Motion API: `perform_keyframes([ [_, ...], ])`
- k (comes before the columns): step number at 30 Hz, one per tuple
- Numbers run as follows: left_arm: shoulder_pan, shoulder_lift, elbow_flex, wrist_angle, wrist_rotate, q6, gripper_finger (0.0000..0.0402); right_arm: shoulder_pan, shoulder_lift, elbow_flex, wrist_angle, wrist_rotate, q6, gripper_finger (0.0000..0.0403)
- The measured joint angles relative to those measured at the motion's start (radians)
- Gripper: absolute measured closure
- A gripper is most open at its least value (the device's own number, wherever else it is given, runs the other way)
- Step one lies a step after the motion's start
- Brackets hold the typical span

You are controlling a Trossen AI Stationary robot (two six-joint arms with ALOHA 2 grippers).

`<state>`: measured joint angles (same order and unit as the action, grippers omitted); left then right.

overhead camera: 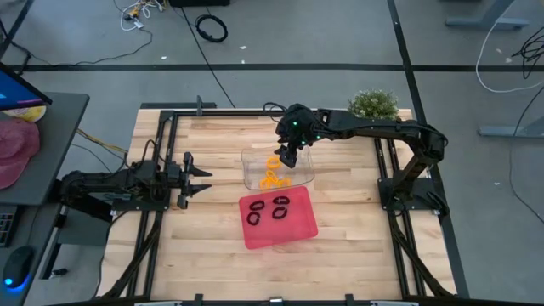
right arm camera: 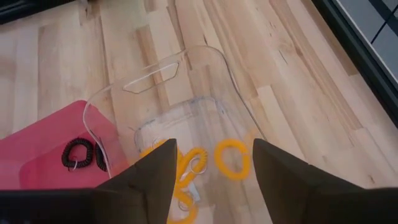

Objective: Sort spring keychains
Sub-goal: Return to Home Position

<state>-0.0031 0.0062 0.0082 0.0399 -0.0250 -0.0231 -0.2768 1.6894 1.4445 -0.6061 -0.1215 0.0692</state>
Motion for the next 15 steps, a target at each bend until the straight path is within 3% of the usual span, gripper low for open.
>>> perform_keyframes([
  [8,0.000,0.000,0.000,0.000,0.000,0.000,0.0229,0.000,0.000,0.000,0.019,0.001,0.004,0.0193],
  [12,0.000,0.000,0.000,0.000,0.000,0.000,0.0229,0.016,0.000,-0.007,0.006,0.001,0.207,0.0193],
  [15,0.000,0.000,0.000,0.000,0.000,0.000,0.0229,0.058,-0.001,-0.044,0.035,0.002,0.189,0.0193],
])
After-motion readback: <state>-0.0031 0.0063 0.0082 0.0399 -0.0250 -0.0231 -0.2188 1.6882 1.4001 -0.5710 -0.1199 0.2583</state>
